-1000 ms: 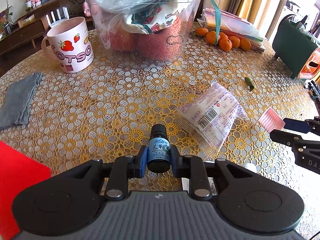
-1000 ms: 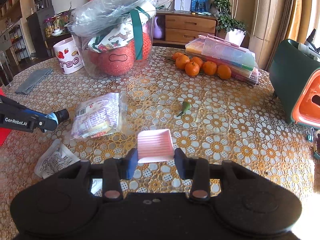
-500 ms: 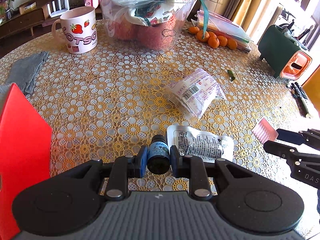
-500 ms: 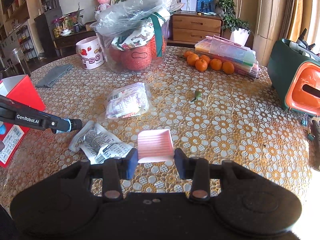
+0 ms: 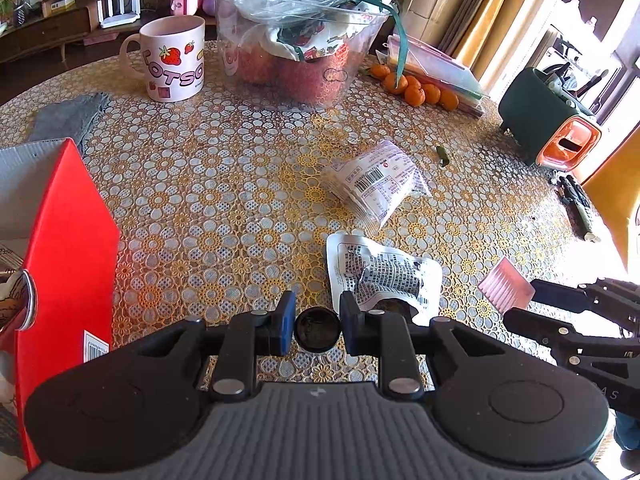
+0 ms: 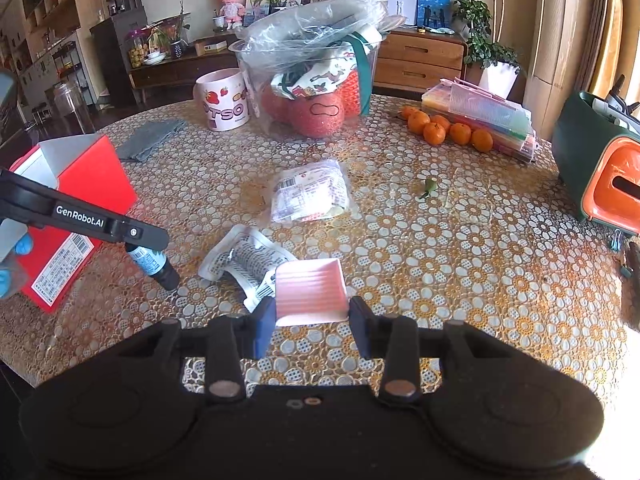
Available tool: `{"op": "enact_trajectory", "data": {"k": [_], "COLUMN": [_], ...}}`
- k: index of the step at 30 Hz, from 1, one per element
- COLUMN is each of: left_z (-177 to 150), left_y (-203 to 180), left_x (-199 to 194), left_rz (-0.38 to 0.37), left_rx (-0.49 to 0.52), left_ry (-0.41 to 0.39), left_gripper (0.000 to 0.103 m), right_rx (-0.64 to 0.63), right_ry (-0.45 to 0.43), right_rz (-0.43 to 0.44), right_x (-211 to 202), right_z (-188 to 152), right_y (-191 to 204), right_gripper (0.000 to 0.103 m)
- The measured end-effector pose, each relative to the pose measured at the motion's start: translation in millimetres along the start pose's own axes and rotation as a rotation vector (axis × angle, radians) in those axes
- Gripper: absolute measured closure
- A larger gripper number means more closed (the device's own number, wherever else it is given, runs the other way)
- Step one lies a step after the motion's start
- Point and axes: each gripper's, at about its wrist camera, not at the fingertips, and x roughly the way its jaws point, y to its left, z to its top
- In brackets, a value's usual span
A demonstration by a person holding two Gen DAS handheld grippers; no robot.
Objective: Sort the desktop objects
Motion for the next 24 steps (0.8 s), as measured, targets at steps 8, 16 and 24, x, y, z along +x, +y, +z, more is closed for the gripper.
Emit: {"op": "enact_trajectory", "data": {"k": [8, 16, 24], "left_z": [1.2, 11.5, 27.4], "left_y": [7.8, 21.2, 39.3], "left_x": [-20.2, -48.2, -87.3], "left_rz": [-0.015, -0.029, -0.015], "left_rx": [-0.011, -0.032, -0.032], "left_ry": [-0.022, -0.046, -0.109], "left_gripper": [0.081, 0.081, 0.081], "right_rx": [-0.020, -0.044, -0.081], "right_ry": [0.003, -0.004, -0.041], "right_rz": [0.015, 0.039, 0.065], "right_x": [-7.1, -13.4, -21.8], "right_z": [4.8, 21.2, 50.0], "right_y": [17.3, 39.2, 66.1], "right_gripper": [0.064, 0.064, 0.064]}}
